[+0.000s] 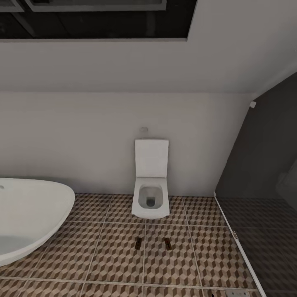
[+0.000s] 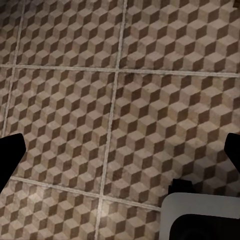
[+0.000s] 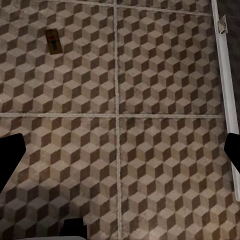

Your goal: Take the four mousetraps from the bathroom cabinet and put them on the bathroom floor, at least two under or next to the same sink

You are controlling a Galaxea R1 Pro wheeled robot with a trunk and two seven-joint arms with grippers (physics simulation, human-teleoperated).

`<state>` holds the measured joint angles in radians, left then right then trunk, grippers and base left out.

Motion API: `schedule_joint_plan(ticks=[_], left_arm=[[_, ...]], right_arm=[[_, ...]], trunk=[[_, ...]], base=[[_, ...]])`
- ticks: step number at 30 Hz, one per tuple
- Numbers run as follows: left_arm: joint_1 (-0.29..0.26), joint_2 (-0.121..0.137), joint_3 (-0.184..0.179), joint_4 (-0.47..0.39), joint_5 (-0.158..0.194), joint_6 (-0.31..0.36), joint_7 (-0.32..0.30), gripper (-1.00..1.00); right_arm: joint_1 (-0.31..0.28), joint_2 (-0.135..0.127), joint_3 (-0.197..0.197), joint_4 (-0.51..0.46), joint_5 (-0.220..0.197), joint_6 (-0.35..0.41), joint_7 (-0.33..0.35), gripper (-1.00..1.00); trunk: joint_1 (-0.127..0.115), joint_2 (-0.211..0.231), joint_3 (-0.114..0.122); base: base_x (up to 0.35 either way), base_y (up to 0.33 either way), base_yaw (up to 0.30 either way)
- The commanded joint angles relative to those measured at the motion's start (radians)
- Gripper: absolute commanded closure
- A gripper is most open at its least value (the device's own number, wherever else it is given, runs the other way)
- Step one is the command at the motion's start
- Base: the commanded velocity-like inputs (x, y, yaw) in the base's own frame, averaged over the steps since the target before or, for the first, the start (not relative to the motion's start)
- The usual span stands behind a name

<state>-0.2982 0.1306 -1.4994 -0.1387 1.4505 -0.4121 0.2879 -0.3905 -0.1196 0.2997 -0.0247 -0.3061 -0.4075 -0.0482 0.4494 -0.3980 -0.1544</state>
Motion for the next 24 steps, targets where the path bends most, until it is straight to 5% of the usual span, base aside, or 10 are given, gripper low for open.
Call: schedule_joint_plan(ticks=[1, 24], left_arm=[[-0.001, 0.001, -0.009, -0.004, 0.004, -0.002, 0.01, -1.0], [-0.001, 0.001, -0.009, -0.004, 0.004, -0.001, 0.01, -1.0]], right_arm=[[-0.001, 0.0, 0.009, 0.0, -0.005, -0.002, -0.004, -1.0], [-0.001, 0.0, 0.009, 0.0, -0.005, -0.002, -0.004, -1.0]], trunk=[[0.001, -0.002, -0.002], [0.001, -0.002, -0.002]], base=[[0.0, 0.0, 0.0], [0.0, 0.0, 0.0]])
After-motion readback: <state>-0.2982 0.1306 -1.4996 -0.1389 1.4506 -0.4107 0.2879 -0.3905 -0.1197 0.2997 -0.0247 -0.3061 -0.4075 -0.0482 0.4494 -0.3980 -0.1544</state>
